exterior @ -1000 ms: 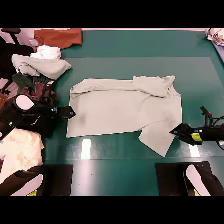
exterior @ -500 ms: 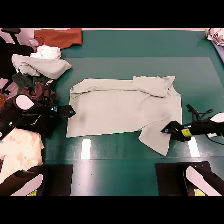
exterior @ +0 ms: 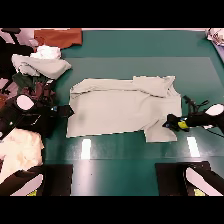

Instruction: Fold the shirts.

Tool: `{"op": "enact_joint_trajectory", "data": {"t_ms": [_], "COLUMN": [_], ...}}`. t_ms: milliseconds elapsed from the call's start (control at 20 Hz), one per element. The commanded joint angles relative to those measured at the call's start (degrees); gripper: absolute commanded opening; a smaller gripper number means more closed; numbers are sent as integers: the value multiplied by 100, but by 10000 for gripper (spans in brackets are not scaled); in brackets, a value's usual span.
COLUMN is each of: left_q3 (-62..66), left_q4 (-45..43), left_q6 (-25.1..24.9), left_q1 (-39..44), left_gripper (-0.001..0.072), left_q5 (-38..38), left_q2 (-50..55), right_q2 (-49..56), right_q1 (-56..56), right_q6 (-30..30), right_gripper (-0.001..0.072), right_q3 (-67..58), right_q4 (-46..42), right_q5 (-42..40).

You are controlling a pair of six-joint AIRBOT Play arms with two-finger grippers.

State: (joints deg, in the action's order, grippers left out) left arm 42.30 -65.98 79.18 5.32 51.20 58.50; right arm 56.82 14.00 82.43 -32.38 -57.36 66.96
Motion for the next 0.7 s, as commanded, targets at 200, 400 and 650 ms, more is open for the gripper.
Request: {"op": "enact_joint_trajectory", "data": {"t_ms": [200,400,650], "left_q3": [-61,-107,-553], "left_q4": [-142,79,662], "left_q6": [17,-173,-422], "left_q1": [0,0,0], "left_gripper": [720,720,720], "left_q5": [979,1628,1845], "left_q2": [564,560,553], "right_q2": [-678,-673,-673], "right_q1": [949,1012,1012], "right_q6": [57,4,0], "right_gripper": [16,16,17], "right_q3": [-358,-358,-358], "right_q4": [22,33,33], "right_q5": [369,413,369]}}
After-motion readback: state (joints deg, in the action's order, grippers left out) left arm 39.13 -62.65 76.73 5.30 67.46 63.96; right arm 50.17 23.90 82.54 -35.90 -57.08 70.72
